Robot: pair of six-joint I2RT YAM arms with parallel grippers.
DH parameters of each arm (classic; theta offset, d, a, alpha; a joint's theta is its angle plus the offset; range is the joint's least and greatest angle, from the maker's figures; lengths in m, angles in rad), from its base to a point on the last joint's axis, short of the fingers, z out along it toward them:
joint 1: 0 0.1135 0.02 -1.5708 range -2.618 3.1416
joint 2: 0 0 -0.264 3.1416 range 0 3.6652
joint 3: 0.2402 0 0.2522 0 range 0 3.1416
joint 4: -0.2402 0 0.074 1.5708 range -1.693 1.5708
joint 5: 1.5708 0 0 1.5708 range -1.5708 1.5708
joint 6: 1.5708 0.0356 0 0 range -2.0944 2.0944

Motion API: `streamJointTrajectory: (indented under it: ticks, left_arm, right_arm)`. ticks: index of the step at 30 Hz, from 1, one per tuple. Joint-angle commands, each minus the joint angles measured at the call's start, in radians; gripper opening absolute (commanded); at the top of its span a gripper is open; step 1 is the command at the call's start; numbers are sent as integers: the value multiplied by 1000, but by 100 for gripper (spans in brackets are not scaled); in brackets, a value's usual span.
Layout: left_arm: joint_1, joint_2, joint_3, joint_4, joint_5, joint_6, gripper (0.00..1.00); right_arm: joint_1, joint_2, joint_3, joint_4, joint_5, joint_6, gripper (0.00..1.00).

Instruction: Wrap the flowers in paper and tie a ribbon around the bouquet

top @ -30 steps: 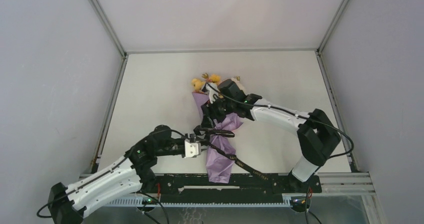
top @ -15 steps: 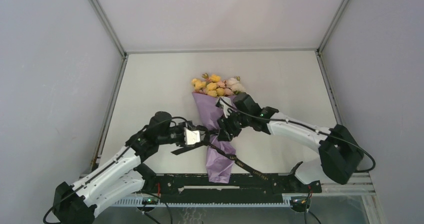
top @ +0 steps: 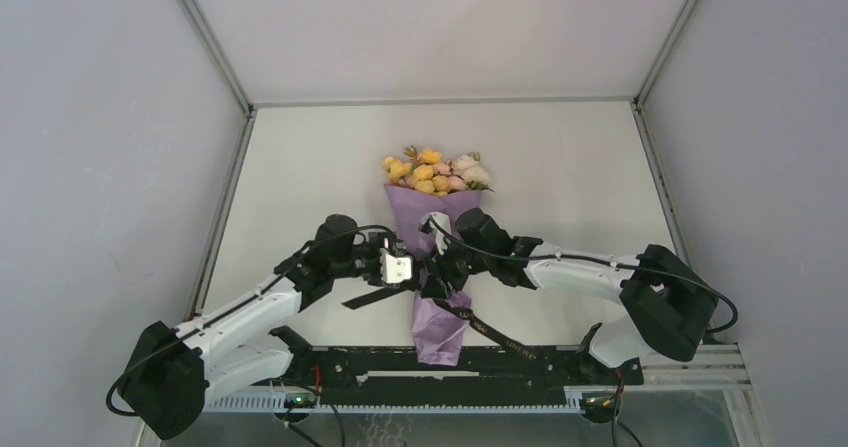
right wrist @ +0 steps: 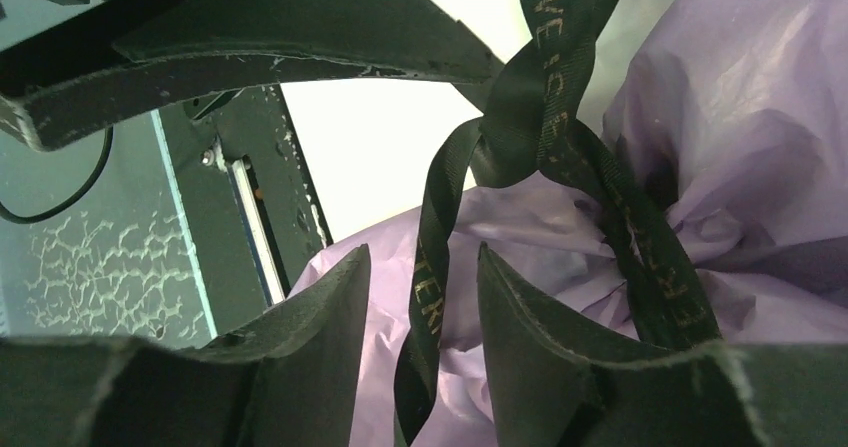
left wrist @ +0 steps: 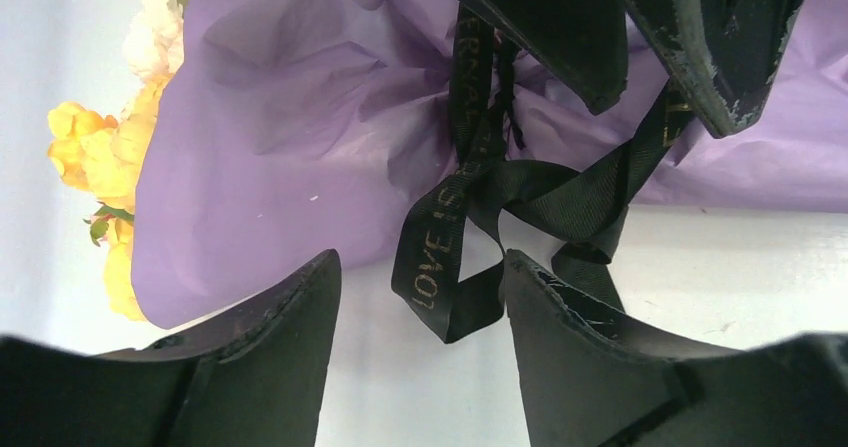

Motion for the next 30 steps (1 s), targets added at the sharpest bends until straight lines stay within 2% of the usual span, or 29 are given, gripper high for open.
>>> streamJointTrajectory:
  ticks: [1, 9, 10, 11, 12, 21, 30]
  left_arm:
    - [3, 18, -51, 168, 10, 54, 63]
    - [1, 44, -91, 183, 24, 164, 55]
    - [1, 47, -93, 187, 28, 174, 53]
    - [-1, 50, -96, 191, 31, 184, 49]
    - [-1, 51, -100, 193, 33, 201, 45]
    - [-33, 31, -138, 126, 21, 383, 1]
    - [-41, 2, -131, 66, 22, 389, 0]
  right_arm:
    - [6, 28, 6, 82, -21, 22, 48]
    - [7, 37, 5, 76, -44, 24, 27]
    - [6, 40, 5, 76, -49, 27, 18]
    - [6, 38, 3, 77, -49, 35, 6]
    - [6, 33, -3, 77, -45, 41, 0]
    - [-72, -197, -113, 5, -54, 124, 0]
    - [-235, -335, -217, -141, -54, 194, 0]
